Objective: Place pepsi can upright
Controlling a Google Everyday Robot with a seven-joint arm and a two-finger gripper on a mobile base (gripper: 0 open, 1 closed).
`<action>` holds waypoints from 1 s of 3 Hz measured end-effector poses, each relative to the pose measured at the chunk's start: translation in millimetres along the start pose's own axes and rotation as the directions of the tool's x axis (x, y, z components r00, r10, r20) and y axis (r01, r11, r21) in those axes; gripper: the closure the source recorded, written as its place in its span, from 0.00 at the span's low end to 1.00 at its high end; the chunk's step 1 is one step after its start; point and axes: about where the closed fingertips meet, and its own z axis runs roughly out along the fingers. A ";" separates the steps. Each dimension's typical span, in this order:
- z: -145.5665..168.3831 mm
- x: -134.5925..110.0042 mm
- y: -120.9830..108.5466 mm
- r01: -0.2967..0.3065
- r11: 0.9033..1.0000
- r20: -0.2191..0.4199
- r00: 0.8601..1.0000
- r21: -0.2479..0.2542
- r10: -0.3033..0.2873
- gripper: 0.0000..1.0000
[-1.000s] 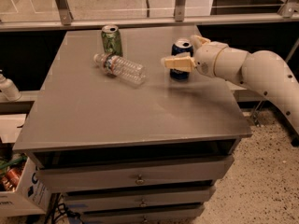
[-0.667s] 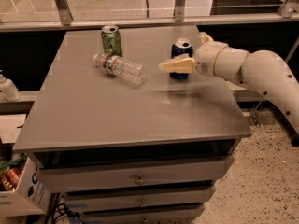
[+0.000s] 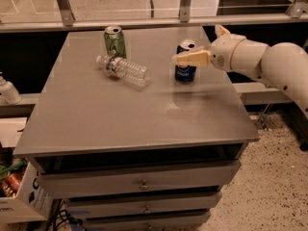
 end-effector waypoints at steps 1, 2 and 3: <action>-11.5 23.8 13.6 -0.013 1.000 -0.022 1.000 0.024 0.014 0.00; -27.9 42.1 14.5 -0.040 0.995 -0.028 0.999 0.092 0.043 0.00; -50.4 43.7 2.5 -0.067 0.980 -0.018 0.997 0.186 0.072 0.00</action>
Offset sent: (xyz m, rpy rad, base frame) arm -0.0356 -0.0320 0.0691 0.0672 0.0748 0.1916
